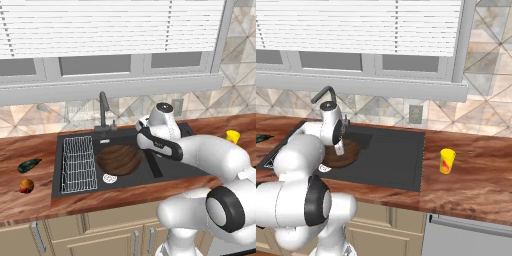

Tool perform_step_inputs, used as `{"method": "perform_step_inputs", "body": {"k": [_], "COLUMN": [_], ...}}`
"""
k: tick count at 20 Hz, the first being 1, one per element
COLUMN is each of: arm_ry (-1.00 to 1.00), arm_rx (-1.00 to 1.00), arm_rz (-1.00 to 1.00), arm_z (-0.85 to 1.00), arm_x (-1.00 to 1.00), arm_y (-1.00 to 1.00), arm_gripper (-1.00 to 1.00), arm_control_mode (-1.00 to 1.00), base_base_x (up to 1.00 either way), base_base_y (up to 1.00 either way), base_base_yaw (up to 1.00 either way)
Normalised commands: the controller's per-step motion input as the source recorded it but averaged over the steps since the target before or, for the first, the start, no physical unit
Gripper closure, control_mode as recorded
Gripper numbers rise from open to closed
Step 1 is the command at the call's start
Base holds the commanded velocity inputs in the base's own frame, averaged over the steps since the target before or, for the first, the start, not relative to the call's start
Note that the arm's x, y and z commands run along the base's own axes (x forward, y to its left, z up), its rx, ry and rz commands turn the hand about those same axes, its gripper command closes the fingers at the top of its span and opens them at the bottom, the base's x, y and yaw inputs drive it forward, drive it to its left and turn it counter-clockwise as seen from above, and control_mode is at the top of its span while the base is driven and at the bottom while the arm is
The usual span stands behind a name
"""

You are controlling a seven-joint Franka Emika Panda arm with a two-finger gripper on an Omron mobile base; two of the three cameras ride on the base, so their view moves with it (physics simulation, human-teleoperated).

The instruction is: Remove the eggplant and peach from the sink. Then move the bowl and cup from the counter to the sink for washing.

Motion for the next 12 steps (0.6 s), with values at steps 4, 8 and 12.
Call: {"method": "perform_step_inputs", "body": {"k": [4,8,12], "arm_ry": [0.01,0.0,0.0], "arm_rx": [0.0,0.0,0.0], "arm_rz": [-0.09,-0.12,-0.14], "arm_z": [0.3,0.28,0.26], "arm_x": [-0.08,-0.08,-0.09], "arm_y": [-0.1,-0.14,-0.18], "arm_gripper": [-1.0,-1.0,-1.0], "arm_control_mode": [-1.0,-1.0,-1.0], "base_base_x": [0.0,0.0,0.0], "base_base_y": [0.0,0.0,0.0], "base_base_yaw": [0.0,0.0,0.0]}}
